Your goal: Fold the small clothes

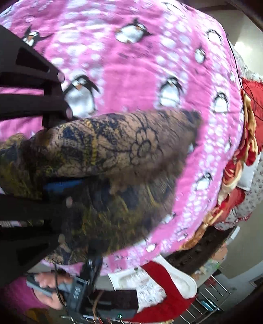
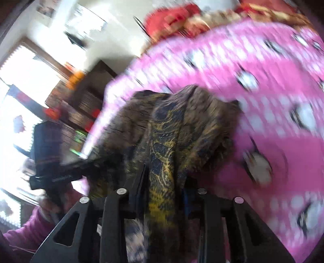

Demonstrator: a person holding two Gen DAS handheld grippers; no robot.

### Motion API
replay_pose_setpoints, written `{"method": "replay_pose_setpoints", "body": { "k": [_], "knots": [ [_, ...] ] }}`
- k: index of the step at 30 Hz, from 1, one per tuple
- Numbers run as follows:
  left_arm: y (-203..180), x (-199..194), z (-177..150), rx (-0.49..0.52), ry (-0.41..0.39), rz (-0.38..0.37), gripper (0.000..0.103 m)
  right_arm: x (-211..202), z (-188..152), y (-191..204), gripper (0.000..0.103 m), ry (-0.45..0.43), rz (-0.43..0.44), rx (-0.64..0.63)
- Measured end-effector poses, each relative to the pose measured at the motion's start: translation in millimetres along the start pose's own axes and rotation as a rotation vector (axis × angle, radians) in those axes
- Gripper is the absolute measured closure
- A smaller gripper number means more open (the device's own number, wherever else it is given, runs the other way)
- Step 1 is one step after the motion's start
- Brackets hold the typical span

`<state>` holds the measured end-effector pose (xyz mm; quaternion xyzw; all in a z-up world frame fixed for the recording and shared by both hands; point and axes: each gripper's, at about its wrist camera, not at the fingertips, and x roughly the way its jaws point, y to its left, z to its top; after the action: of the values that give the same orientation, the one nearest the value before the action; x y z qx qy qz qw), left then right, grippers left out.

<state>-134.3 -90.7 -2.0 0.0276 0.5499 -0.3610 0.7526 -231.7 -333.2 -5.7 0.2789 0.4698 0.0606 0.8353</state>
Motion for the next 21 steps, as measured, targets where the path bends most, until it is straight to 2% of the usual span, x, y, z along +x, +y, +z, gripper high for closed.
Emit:
{"method": "replay_pose_setpoints", "body": {
  "k": [4,7,9,12,15,18,21],
  "knots": [
    [4.4,-17.6,-4.3,-0.014,-0.060,0.055,0.040,-29.2,-7.8,-2.9,0.067,-0.049,-0.070,-0.017],
    [0.9,-31.2,0.5,-0.014,-0.132,0.114,0.029,-54.5,-4.6,13.1,0.067,-0.132,-0.148,-0.080],
    [-3.0,-33.6,4.7,-0.005,-0.160,0.149,0.022,-56.4,5.5,29.1,0.067,-0.154,-0.121,-0.125],
    [-11.8,-27.8,5.3,0.014,-0.167,0.212,0.020,-36.5,18.1,42.4,0.067,-0.145,-0.094,-0.149],
    [-15.2,-9.2,6.3,0.025,-0.121,0.261,0.020,0.4,30.0,44.9,0.067,-0.095,-0.133,-0.147],
    [-15.0,2.3,4.5,0.033,-0.117,0.283,0.019,35.1,41.4,24.3,0.069,-0.042,-0.211,-0.093],
    [-14.7,4.2,2.3,0.025,-0.129,0.300,0.017,44.3,48.9,10.5,0.070,-0.048,-0.195,-0.050]
  ]
}}
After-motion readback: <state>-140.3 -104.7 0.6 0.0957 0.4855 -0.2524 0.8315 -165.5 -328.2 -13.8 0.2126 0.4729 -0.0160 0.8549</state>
